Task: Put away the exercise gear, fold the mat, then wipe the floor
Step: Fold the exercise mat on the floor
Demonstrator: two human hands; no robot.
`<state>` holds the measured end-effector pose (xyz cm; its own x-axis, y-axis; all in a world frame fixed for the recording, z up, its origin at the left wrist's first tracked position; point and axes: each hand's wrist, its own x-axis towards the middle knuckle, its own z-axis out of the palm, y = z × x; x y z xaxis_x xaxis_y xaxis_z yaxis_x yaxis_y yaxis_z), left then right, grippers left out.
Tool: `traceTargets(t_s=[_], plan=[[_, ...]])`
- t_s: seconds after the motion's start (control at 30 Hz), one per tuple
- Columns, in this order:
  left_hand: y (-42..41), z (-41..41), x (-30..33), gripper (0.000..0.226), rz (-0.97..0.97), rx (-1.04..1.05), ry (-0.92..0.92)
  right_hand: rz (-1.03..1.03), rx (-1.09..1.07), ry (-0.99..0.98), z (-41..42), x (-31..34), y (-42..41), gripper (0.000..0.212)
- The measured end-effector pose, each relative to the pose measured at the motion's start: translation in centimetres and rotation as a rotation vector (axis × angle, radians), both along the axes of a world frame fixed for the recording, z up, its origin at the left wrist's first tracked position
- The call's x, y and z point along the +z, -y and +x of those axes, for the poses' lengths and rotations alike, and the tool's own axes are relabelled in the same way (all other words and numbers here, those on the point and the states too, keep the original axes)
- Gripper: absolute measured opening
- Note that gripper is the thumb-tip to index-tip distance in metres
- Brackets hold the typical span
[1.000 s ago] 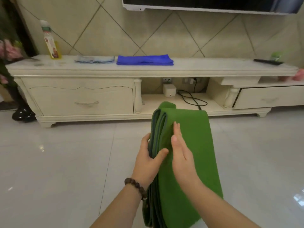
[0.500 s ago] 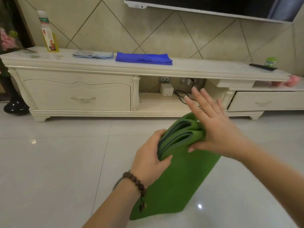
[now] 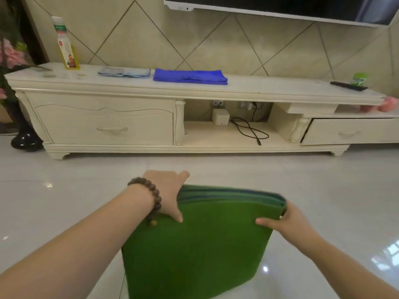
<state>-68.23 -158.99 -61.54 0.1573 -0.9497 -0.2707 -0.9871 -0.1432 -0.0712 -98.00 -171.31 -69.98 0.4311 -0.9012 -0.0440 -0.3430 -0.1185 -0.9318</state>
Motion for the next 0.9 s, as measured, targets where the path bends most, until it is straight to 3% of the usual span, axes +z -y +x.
traceTargets(t_s=[0.13,0.23,0.3,0.37,0.43,0.47,0.57,0.63,0.73,0.83,0.9], plan=[[0.0,1.9,-4.9,0.099,0.029,0.025,0.077,0.06,0.033,-0.148,-0.5,-2.5,0.5,0.07],[0.3,1.9,-5.5,0.088,0.026,0.039,0.09,-0.071,0.104,-0.229,-0.2,0.4,1.1,0.1],[0.2,1.8,-5.8,0.083,-0.027,0.032,0.076,-0.359,0.155,-0.479,1.2,2.4,0.6,0.118],[0.0,1.7,-6.0,0.089,-0.063,0.021,0.032,-0.697,0.299,-0.886,3.7,3.1,-0.3,0.127],[-0.3,1.7,-5.9,0.104,-0.036,0.012,-0.025,-0.802,0.429,-1.12,6.2,2.4,-0.6,0.129],[-0.5,1.6,-6.0,0.105,-0.014,0.004,-0.031,-0.781,0.436,-1.152,7.2,2.2,-0.4,0.125],[-1.1,1.3,-5.5,0.073,-0.083,-0.075,0.027,-0.75,0.427,-1.098,8.4,3.7,0.3,0.088],[-0.8,1.5,-3.7,0.065,-0.168,-0.099,0.054,-0.772,0.412,-1.054,7.7,5.3,0.5,0.078],[0.0,1.6,-2.5,0.08,-0.253,-0.124,0.052,-0.773,0.348,-1.028,6.1,5.6,0.6,0.08],[-0.7,0.5,-5.1,0.108,-0.064,-0.041,0.012,-0.781,0.448,-1.099,6.1,3.0,-0.2,0.086],[-1.1,1.0,-6.4,0.103,-0.041,0.04,-0.032,-0.725,0.526,-1.091,6.9,2.6,0.0,0.084]])
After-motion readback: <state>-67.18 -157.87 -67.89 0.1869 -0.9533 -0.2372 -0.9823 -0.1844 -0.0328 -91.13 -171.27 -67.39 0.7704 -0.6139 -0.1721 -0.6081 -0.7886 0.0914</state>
